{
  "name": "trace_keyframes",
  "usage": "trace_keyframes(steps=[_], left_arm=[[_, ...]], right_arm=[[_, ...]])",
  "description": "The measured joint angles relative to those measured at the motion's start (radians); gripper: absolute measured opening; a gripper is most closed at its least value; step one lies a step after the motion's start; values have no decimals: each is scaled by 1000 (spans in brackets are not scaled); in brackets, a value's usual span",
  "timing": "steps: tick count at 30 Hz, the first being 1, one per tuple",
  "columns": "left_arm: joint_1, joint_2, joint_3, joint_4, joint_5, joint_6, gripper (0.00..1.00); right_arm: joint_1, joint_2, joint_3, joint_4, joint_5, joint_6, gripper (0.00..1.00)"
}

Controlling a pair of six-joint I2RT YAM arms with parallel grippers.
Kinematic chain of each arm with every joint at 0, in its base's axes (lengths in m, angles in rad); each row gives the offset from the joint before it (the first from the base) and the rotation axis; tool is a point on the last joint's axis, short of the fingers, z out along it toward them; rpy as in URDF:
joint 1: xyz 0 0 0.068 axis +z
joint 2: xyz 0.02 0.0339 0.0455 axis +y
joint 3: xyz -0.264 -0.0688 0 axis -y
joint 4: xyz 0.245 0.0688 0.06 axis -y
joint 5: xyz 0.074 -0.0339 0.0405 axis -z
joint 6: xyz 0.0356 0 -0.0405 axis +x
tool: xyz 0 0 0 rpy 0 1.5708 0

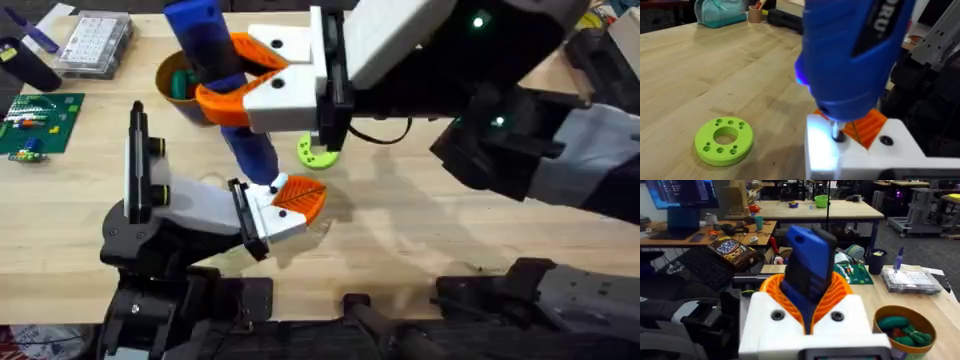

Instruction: Pick up the gripper from the table and insert it into the empty holder that is missing its gripper. Then pick up a screw, insert it into the mounting hole, and use the screwdriver to tighten it. Finally, clean up the table by picking up the vegetable and placing it into the bucket.

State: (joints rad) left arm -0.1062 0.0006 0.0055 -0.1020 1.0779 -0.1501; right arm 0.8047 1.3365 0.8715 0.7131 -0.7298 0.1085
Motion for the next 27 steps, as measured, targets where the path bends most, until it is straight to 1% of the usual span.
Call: trace_keyframes(steps=[17, 27], left_arm=[[0, 0, 0, -2, 4, -1, 4], [0, 0, 0, -1, 3, 0, 4]], right_arm=[[-10, 1, 0, -37, 11, 14, 29], [-10, 1, 0, -10, 9, 23, 29]])
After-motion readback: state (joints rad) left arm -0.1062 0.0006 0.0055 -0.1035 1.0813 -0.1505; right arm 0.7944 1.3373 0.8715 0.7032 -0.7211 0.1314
